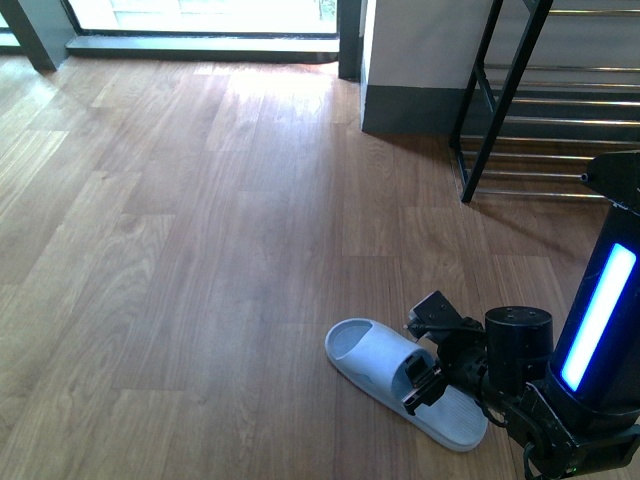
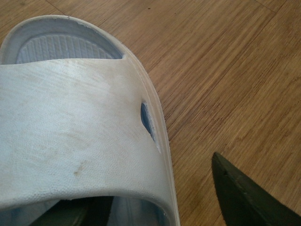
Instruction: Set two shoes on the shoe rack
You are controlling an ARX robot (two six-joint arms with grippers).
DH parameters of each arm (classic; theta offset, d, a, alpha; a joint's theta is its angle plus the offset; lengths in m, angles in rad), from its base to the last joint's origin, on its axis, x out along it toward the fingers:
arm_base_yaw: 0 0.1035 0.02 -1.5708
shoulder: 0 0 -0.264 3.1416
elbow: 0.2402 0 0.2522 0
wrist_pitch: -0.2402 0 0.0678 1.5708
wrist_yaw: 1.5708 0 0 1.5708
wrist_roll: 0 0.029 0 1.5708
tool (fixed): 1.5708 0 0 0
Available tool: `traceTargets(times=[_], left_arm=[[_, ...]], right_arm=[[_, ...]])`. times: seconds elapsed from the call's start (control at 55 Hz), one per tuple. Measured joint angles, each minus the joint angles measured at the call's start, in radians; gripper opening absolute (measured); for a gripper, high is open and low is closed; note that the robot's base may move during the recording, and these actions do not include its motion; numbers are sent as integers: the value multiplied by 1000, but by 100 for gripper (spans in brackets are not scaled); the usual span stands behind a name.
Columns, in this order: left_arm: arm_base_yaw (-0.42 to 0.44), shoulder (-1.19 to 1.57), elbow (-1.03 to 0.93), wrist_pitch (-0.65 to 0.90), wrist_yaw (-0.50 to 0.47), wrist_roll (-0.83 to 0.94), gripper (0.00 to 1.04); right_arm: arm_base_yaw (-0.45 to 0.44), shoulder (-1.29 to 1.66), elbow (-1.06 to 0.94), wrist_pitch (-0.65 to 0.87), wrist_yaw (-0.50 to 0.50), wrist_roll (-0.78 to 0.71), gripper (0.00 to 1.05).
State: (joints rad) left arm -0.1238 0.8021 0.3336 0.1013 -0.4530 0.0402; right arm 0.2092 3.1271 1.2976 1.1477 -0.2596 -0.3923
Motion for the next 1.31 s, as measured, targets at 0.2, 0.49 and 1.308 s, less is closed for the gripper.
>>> traceTargets(times=[0.2,0.49,1.308], left_arm=[[0,0,0,0,0,0,2],[0,0,0,0,0,0,2],[0,0,0,0,0,0,2]], right_arm=[[3,1,1,-1,8,7,13],[-30,-116,-207,166,69,6,2],[-66,-222,-298,251,84,0,2]])
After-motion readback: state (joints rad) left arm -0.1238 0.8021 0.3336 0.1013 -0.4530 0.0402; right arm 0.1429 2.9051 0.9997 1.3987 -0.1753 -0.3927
